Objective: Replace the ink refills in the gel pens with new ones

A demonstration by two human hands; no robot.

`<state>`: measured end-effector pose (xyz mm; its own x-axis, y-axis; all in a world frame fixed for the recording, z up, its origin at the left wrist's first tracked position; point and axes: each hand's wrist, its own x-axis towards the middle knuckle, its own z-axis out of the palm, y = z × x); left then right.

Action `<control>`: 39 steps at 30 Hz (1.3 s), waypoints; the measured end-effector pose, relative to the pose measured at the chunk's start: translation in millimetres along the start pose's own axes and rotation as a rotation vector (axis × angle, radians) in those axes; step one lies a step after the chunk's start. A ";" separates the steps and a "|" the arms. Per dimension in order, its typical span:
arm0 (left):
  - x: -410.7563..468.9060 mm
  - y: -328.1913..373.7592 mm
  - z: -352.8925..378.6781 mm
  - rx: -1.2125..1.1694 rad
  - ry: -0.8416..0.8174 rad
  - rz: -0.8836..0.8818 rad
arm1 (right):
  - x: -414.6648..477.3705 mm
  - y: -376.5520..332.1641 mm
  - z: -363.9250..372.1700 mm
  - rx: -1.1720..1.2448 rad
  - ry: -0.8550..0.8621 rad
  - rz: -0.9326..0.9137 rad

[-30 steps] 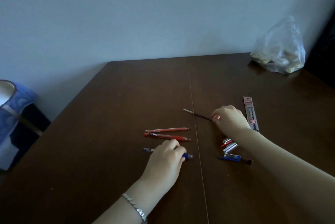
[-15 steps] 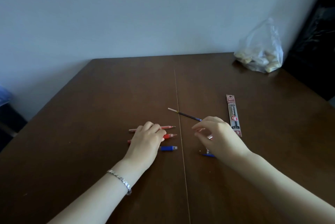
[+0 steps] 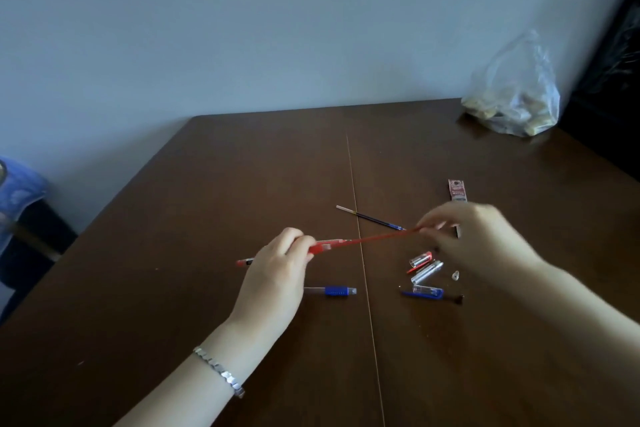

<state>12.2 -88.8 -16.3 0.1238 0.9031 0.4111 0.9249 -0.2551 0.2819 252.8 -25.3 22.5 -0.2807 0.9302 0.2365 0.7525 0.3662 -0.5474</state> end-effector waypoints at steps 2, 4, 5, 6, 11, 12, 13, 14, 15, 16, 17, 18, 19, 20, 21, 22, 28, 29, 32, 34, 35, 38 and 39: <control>-3.8 -5.6 2.3 -0.011 0.002 -0.080 | 9.8 19.2 -12.4 -0.012 0.103 0.126; -5.2 -4.4 7.2 0.012 -0.025 -0.066 | 22.4 30.9 -8.9 0.006 0.163 0.217; -4.8 -2.2 9.8 0.020 -0.044 -0.045 | 29.0 33.6 -1.2 0.001 0.159 0.245; -3.7 0.3 12.2 0.028 -0.060 -0.022 | 36.0 34.9 8.5 -0.013 0.136 0.262; -0.8 7.3 23.3 0.063 -0.153 0.008 | 60.4 33.9 43.7 -0.141 -0.068 0.231; -0.5 7.3 24.6 0.074 -0.162 0.009 | 60.4 32.7 44.7 -0.147 -0.070 0.225; 0.0 6.6 25.5 0.086 -0.176 0.009 | 58.1 30.8 44.4 -0.140 -0.060 0.218; 0.7 5.3 26.4 0.097 -0.186 0.014 | 53.4 28.5 43.3 -0.126 -0.045 0.202; 1.2 3.4 27.7 0.103 -0.195 0.021 | 47.1 25.8 41.7 -0.111 -0.039 0.180; 1.7 1.3 28.9 0.103 -0.195 0.032 | 39.8 24.0 39.9 -0.096 -0.039 0.156; 2.7 -0.3 29.4 0.098 -0.183 0.050 | 31.8 22.1 37.4 -0.079 -0.039 0.133; 4.6 -1.2 28.9 0.102 -0.158 0.072 | 23.7 20.4 34.6 -0.061 -0.037 0.115; 7.7 -2.1 28.1 0.115 -0.126 0.084 | 15.8 18.8 31.4 -0.043 -0.034 0.099; 11.8 -3.4 27.5 0.129 -0.084 0.079 | 8.3 17.0 28.5 -0.026 -0.032 0.086; 16.7 -5.5 27.6 0.144 -0.042 0.058 | 1.7 15.2 26.2 -0.011 -0.033 0.075; 21.9 -7.8 27.6 0.158 -0.014 0.030 | -4.1 12.9 24.6 0.000 -0.034 0.061; 34.7 -15.7 37.8 0.189 -0.151 -0.104 | -21.8 -0.4 32.6 0.057 -0.080 -0.016; 33.9 -15.0 38.4 0.190 -0.141 -0.091 | -22.8 -1.7 35.3 0.070 -0.081 -0.020; 28.2 -3.5 30.9 0.161 -0.046 -0.010 | -22.2 -6.4 41.8 0.106 -0.042 -0.028; 18.6 9.2 21.3 0.096 -0.007 0.030 | -20.0 -12.6 44.6 0.148 -0.002 -0.062; 12.2 15.5 16.6 0.075 -0.009 0.045 | -19.1 -17.1 45.0 0.174 0.000 -0.093; -6.4 25.8 5.9 0.053 -0.018 0.080 | -18.3 -28.4 45.1 0.214 -0.042 -0.202; -10.2 26.2 2.9 0.038 -0.012 0.077 | -18.3 -30.0 44.7 0.213 -0.053 -0.226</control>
<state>36.2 -103.7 -15.6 0.1990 0.8855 0.4198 0.9255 -0.3107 0.2165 208.7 -52.2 -1.3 -0.4613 0.8226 0.3324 0.5270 0.5554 -0.6433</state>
